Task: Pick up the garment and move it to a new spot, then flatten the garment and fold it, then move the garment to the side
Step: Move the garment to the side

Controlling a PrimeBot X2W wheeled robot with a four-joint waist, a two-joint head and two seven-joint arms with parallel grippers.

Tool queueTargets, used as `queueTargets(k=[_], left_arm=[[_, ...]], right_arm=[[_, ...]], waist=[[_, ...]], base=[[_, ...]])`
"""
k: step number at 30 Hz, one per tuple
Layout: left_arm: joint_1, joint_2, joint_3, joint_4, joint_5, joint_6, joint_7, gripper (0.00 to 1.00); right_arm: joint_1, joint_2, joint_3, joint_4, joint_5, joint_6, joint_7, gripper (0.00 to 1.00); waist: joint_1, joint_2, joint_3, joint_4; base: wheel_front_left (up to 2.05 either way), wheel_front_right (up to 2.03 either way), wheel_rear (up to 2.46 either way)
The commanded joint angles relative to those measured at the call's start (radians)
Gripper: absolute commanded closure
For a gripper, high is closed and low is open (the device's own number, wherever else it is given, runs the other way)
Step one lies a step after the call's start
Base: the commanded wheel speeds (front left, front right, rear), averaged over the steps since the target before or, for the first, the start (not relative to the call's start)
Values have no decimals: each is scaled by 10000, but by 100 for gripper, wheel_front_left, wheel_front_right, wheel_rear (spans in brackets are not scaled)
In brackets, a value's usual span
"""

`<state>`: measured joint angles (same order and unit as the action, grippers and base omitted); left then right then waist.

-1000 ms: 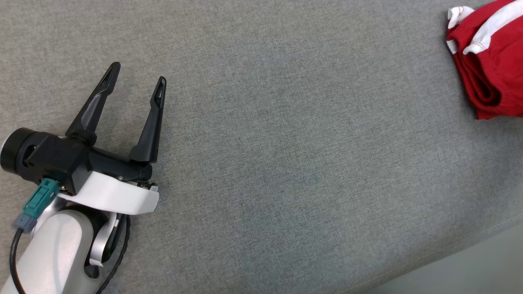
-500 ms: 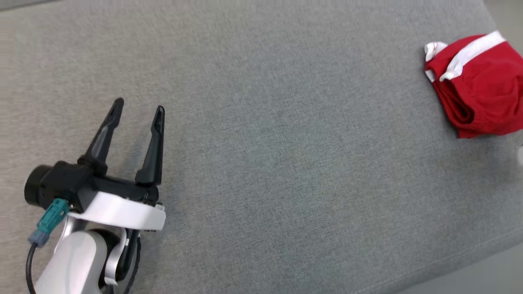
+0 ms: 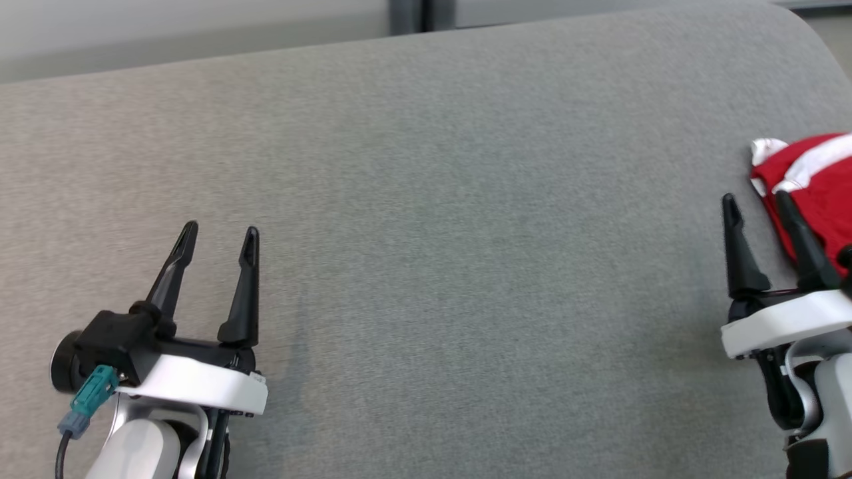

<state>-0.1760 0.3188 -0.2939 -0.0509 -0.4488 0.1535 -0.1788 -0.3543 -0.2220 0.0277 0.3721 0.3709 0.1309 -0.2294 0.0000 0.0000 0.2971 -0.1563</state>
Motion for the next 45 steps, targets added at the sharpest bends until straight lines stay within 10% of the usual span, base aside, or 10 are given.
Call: queueTargets(k=[1,17,45], left_arm=[[216,-6,57,106,-82,101,-61,0],[1501,35,390,923,-460,389,-401,0],[2864,413,183,439,-797,462,91,0]], right_arm=[[271,84,23,-385,-150,-1,206,0],[2205,683,-316,-2552,-1188,-1,1447,0],[4956,1391,-1258,-4887,-1603,-1,2661,0]], waist=[[0,0,-405,503],[0,0,-1720,1586],[0,0,-3126,1538]], base=[[0,0,0],[0,0,0],[0,0,0]])
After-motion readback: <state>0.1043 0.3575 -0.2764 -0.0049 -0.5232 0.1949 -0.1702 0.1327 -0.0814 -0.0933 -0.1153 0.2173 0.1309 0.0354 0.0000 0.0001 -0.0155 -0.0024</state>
